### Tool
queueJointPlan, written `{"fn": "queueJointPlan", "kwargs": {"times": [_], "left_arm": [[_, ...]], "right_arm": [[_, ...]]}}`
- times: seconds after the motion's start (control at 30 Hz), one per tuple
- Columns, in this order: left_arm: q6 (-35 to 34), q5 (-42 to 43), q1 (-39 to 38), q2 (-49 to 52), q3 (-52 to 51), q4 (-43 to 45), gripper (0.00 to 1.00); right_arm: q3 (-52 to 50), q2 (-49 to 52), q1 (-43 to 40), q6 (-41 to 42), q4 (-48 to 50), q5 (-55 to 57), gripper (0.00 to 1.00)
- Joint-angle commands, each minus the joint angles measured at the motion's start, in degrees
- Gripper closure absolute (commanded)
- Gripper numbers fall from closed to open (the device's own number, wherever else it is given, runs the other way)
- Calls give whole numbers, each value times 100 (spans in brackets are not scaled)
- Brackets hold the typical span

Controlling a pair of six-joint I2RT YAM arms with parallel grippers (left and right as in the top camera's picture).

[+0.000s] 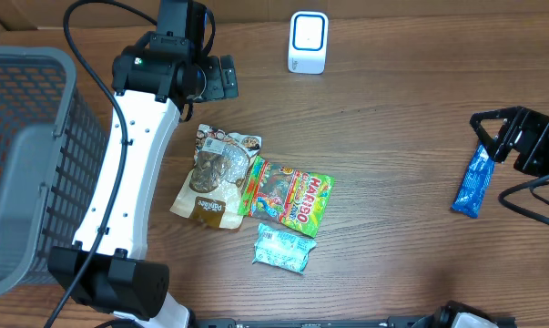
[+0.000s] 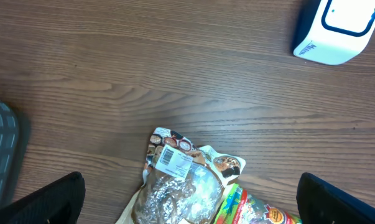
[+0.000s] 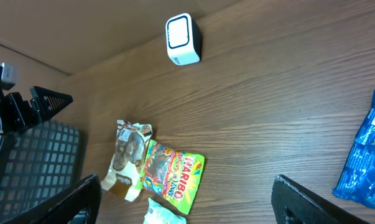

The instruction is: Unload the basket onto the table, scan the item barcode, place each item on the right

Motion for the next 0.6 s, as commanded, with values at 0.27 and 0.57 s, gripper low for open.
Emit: {"fn": "queueJointPlan", "kwargs": {"times": [0.27,0.57], "left_arm": [[129,-33,24,-85,92,2,0],[129,-35,24,-85,92,2,0]], "right_arm": [[105,-7,33,-33,15,-52,0],[105,168,33,-195,39,-50,0]]}}
